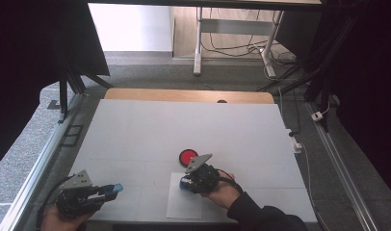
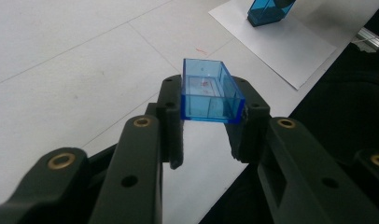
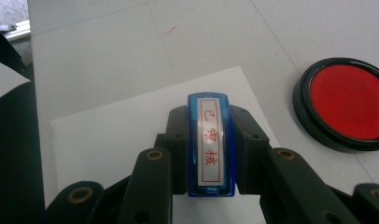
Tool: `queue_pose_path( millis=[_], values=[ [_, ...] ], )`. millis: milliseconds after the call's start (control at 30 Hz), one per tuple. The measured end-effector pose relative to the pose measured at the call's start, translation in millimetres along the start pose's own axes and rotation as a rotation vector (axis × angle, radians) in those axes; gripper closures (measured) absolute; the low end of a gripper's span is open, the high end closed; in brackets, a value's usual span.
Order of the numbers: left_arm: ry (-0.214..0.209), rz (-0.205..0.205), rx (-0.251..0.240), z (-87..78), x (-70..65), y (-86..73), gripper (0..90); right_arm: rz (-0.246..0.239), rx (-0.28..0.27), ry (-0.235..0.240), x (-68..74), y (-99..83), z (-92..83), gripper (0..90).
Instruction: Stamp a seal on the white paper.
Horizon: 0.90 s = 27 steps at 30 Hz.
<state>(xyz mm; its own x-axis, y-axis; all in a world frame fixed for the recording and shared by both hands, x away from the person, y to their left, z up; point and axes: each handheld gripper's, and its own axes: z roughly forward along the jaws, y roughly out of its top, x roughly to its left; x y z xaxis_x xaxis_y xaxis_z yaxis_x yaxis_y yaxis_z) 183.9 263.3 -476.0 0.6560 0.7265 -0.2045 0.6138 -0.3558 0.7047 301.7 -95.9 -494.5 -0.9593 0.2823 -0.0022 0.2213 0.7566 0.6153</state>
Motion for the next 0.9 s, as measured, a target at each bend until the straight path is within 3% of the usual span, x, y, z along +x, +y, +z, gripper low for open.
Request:
queue_pose_path(
  millis=[400,900],
  values=[
    [-0.001,-0.001,0.0,0.0,0.1,-0.1,68.4,0.113,-0.037,0.082,-15.0,-5.2,0.2,72.0],
    [0.001,0.0,0.001,0.1,0.0,0.0,68.4,-0.007,-0.001,-0.01,1.6,0.0,0.3,72.0]
  ],
)
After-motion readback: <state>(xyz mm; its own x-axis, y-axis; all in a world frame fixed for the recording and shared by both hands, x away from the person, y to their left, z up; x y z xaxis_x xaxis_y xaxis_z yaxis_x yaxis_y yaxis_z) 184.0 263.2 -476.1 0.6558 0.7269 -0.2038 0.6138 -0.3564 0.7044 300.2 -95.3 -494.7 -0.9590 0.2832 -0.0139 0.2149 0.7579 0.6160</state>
